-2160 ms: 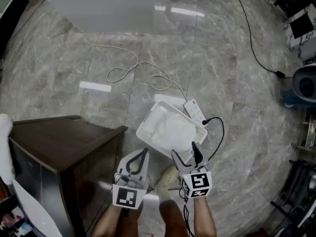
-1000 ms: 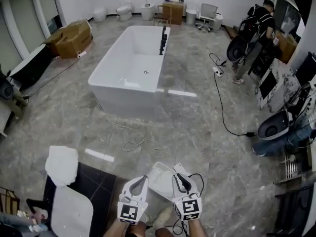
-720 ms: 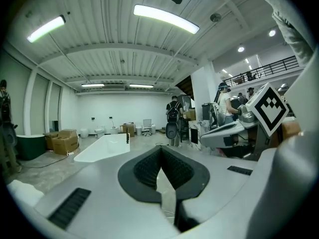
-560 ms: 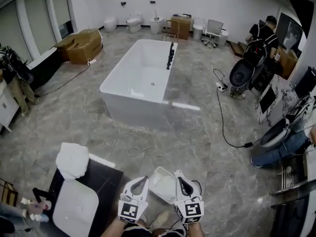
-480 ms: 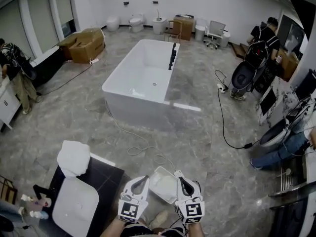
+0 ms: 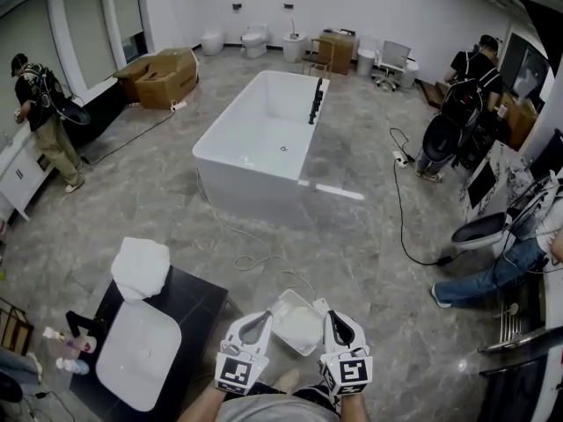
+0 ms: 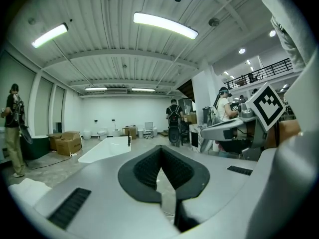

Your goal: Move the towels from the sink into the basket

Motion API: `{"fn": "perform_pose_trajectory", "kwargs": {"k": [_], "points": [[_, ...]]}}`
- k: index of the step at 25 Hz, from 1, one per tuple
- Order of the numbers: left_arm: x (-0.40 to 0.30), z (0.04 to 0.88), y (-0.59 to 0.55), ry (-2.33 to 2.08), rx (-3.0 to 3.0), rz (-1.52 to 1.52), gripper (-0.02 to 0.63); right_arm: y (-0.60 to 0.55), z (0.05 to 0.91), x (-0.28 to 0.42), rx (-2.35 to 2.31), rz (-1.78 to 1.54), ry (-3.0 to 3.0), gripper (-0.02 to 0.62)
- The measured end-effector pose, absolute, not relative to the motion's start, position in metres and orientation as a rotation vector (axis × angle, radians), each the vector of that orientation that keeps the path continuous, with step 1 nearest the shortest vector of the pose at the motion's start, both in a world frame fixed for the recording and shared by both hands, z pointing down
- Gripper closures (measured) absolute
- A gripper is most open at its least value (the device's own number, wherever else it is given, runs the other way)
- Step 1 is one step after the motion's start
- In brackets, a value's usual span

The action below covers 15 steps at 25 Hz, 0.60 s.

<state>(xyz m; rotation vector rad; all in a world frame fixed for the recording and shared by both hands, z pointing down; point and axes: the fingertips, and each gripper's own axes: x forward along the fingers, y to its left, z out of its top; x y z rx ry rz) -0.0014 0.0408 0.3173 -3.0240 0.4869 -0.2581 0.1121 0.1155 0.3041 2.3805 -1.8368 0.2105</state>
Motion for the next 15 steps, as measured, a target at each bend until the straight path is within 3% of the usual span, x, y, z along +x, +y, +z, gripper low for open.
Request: {"fn": "perform_pose_trajectory", "kwargs": {"k": [15], "points": [[-0.0030, 0.3138, 0.0359, 0.521, -3.032, -0.241, 0.598, 0.1099, 0.3045, 0.1089, 2.360, 0.206, -1.866, 0.594]]}}
